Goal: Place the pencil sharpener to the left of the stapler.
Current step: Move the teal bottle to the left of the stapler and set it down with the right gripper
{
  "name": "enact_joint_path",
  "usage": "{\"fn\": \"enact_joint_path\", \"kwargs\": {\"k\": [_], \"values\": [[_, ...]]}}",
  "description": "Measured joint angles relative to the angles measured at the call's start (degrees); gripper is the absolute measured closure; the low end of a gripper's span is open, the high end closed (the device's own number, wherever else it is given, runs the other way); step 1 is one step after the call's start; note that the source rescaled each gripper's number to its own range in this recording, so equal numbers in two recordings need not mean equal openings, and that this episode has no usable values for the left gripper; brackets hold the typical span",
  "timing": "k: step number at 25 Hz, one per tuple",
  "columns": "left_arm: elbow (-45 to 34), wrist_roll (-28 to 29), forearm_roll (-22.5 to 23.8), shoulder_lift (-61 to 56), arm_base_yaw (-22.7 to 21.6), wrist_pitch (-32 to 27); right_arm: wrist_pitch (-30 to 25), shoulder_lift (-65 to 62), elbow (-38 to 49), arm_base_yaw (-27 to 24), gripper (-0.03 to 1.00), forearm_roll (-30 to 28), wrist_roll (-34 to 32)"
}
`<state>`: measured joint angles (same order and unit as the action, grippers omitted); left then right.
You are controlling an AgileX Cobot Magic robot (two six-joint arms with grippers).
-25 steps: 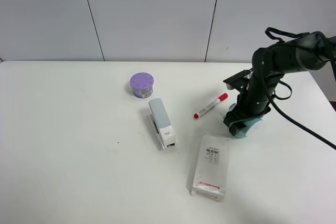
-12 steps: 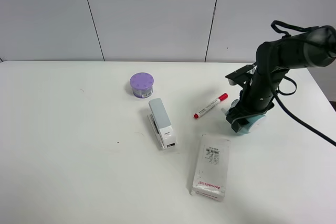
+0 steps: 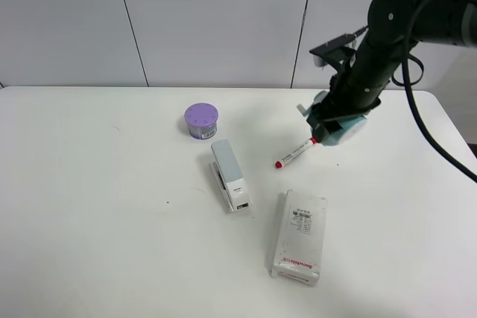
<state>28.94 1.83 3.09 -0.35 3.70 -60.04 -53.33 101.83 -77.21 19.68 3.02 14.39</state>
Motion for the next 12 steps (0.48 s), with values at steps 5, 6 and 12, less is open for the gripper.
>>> {"fn": "enact_joint_path", "kwargs": {"k": [5,6,12], "values": [[0.0,0.0,0.0,0.0,0.0,0.0,-1.6,0.7,-11.4,6.4,0.96,3.5,-1.6],[0.0,0.0,0.0,0.0,0.0,0.0,-2.5,1.2,-13.6,7.9,0.96,3.7,-2.1],[0.0,0.0,0.0,0.0,0.0,0.0,-6.3,7.8,-20.7,16.3,0.96,3.7,-7.0]]}}
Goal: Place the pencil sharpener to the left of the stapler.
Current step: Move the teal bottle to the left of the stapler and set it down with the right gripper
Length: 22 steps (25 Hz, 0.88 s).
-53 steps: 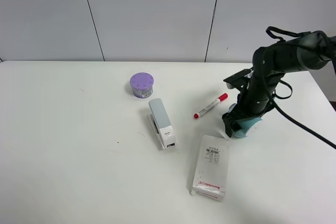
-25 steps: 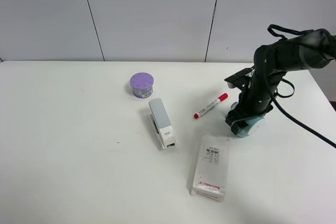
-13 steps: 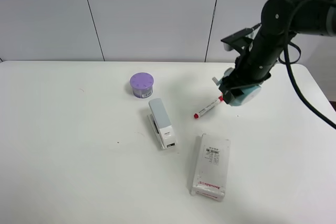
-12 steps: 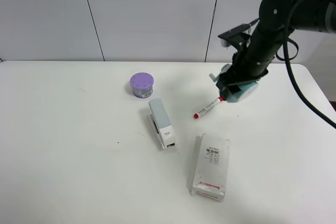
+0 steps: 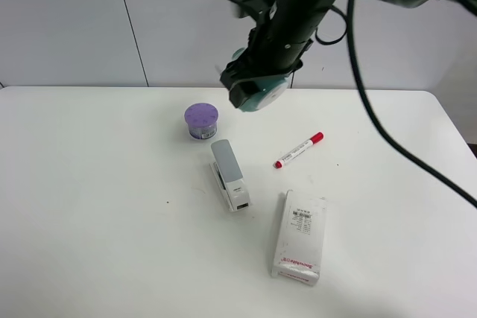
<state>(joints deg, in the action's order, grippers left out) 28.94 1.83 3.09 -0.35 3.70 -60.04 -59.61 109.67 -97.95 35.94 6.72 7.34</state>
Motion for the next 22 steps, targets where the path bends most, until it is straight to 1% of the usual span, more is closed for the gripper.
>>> {"fn": "enact_joint_path", "kwargs": {"k": [4,9,15,19,22], "values": [[0.0,0.0,0.0,0.0,0.0,0.0,-0.2,4.3,-0.5,5.1,0.96,0.8,-3.0],[0.0,0.0,0.0,0.0,0.0,0.0,1.1,7.9,-0.5,9.4,0.96,2.5,-5.6],[0.0,0.0,0.0,0.0,0.0,0.0,2.3,11.5,-1.2,11.9,0.96,2.4,-12.3],[0.0,0.0,0.0,0.0,0.0,0.0,2.4,13.9,-1.2,12.8,0.96,1.9,-15.3],[0.0,0.0,0.0,0.0,0.0,0.0,2.6,15.5,-1.2,13.0,0.96,1.3,-16.4]]}}
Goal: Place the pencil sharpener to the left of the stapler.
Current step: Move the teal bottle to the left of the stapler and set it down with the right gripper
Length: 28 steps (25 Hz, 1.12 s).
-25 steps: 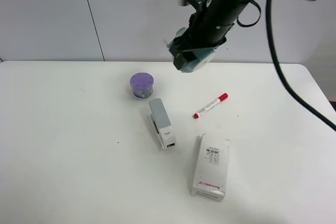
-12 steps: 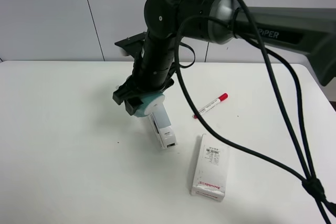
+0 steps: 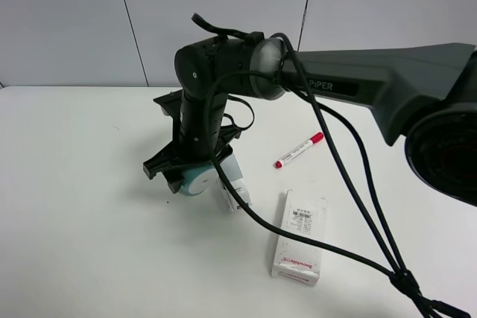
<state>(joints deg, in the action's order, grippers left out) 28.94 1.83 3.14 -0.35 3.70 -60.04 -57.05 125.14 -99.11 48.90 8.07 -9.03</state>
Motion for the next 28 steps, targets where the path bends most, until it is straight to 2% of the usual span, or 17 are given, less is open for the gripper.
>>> {"fn": "enact_joint_path", "kwargs": {"k": [8,18,28], "values": [[0.0,0.0,0.0,0.0,0.0,0.0,-1.0,4.0,-2.0,0.1,0.96,-1.5,-0.1],[0.0,0.0,0.0,0.0,0.0,0.0,-6.4,10.6,-11.5,0.7,0.96,-1.3,5.6],[0.0,0.0,0.0,0.0,0.0,0.0,-7.3,12.6,-13.1,0.7,0.96,-1.3,9.0]]}}
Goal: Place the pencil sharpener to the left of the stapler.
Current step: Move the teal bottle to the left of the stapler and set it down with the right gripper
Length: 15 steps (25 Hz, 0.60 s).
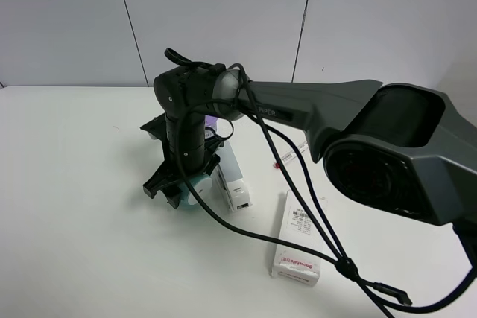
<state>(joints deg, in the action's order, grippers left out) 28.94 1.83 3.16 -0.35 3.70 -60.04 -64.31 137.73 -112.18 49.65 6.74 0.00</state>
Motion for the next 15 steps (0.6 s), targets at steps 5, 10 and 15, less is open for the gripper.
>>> {"fn": "enact_joint_path", "kwargs": {"k": [5,10,15], "values": [[0.0,0.0,0.0,0.0,0.0,0.0,-0.3,0.6,0.0,0.0,0.96,0.5,1.0],[0.0,0.0,0.0,0.0,0.0,0.0,-0.6,0.7,0.0,0.1,0.96,0.6,1.7],[0.0,0.0,0.0,0.0,0.0,0.0,-0.3,0.7,0.0,0.5,0.93,1.6,2.7]]}}
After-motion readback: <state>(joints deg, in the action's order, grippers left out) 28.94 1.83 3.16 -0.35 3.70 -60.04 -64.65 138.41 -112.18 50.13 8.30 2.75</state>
